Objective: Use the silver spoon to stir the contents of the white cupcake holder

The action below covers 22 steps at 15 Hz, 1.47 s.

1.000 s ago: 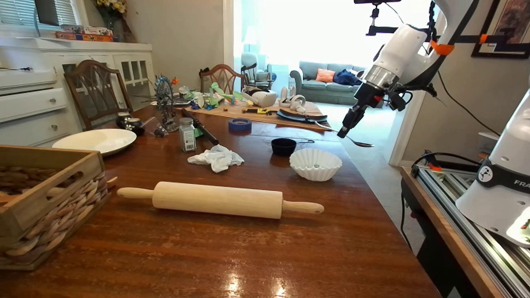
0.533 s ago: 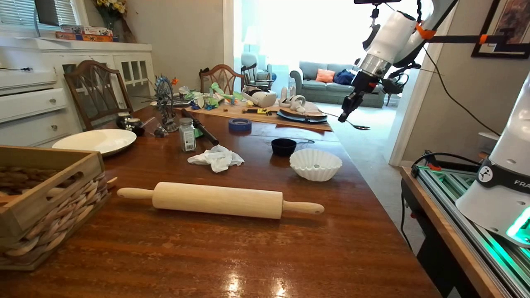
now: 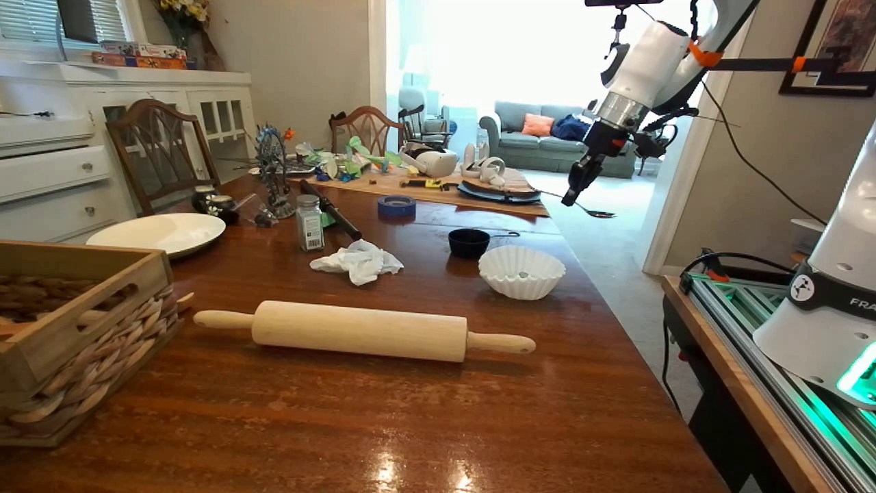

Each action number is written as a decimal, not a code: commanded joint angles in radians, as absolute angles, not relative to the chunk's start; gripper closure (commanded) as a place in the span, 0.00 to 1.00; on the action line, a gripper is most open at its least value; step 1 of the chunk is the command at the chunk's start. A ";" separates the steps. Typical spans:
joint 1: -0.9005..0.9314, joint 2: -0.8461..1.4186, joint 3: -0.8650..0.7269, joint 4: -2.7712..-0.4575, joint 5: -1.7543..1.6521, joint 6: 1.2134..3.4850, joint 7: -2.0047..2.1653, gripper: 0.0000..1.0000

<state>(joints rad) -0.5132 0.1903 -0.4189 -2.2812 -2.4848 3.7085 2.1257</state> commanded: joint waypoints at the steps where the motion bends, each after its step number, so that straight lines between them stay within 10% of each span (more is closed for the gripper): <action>1: -0.512 0.256 -0.424 -2.209 -2.478 3.714 2.147 0.97; 22: -0.461 0.658 -0.422 -1.811 -2.349 3.773 2.224 0.97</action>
<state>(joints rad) -0.4716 0.5853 -0.4112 -1.8826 -2.3606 3.7209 2.1698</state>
